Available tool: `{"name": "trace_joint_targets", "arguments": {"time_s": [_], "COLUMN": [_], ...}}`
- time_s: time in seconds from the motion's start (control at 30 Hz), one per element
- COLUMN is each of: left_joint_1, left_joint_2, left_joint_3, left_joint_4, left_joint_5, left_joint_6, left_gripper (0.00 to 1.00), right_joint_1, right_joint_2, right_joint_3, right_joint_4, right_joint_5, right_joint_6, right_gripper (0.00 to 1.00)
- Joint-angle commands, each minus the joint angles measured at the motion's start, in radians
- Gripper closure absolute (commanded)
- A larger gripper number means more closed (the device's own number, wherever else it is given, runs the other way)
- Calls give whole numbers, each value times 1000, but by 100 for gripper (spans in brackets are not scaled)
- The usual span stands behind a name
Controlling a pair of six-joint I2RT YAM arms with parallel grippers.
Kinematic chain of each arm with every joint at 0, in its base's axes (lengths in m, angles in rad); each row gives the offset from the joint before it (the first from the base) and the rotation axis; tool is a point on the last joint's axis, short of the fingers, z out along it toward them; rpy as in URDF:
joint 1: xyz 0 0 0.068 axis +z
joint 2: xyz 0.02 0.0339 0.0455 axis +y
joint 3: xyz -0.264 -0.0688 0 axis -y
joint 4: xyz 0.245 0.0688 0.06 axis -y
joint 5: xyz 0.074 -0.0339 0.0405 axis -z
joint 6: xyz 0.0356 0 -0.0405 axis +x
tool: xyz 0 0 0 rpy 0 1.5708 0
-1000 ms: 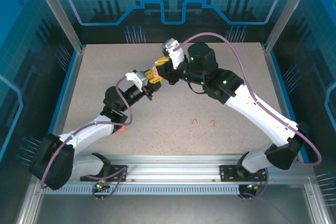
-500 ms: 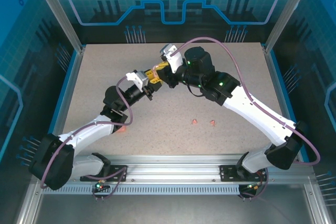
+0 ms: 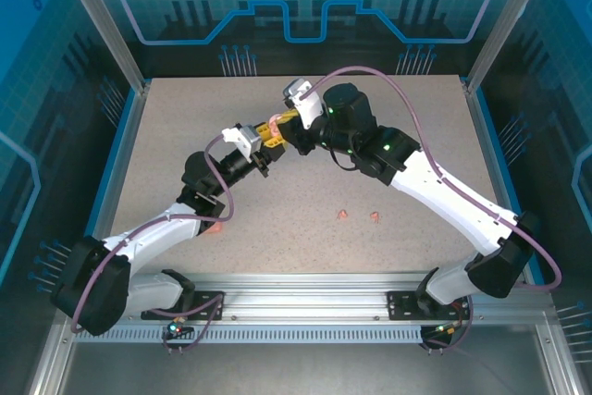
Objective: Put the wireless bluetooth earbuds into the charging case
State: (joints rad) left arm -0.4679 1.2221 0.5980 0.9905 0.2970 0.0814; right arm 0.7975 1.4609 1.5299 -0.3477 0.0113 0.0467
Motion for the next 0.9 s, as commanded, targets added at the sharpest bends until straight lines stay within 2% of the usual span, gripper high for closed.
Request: {"name": "trace_joint_targets", "arguments": {"time_s": [0.0,0.6,0.87], "left_joint_1": [-7,-7,-7], "left_joint_2": [-26,-21,-19], "left_joint_3": [19,15,6], "left_joint_4": [17,15,5], "left_joint_5": [22,7,2], "left_joint_6": [10,9,11], "left_gripper": [100,100,100], "right_joint_1": [-6,9,6], "right_joint_2": [12,-3,8], "right_joint_3": [-13,-58,-13], "right_joint_4": [15,-40,-30], "right_joint_5": [10,-33,-19], "right_joint_6": [-10,-87,-33], "right_gripper": [84,83,67]}}
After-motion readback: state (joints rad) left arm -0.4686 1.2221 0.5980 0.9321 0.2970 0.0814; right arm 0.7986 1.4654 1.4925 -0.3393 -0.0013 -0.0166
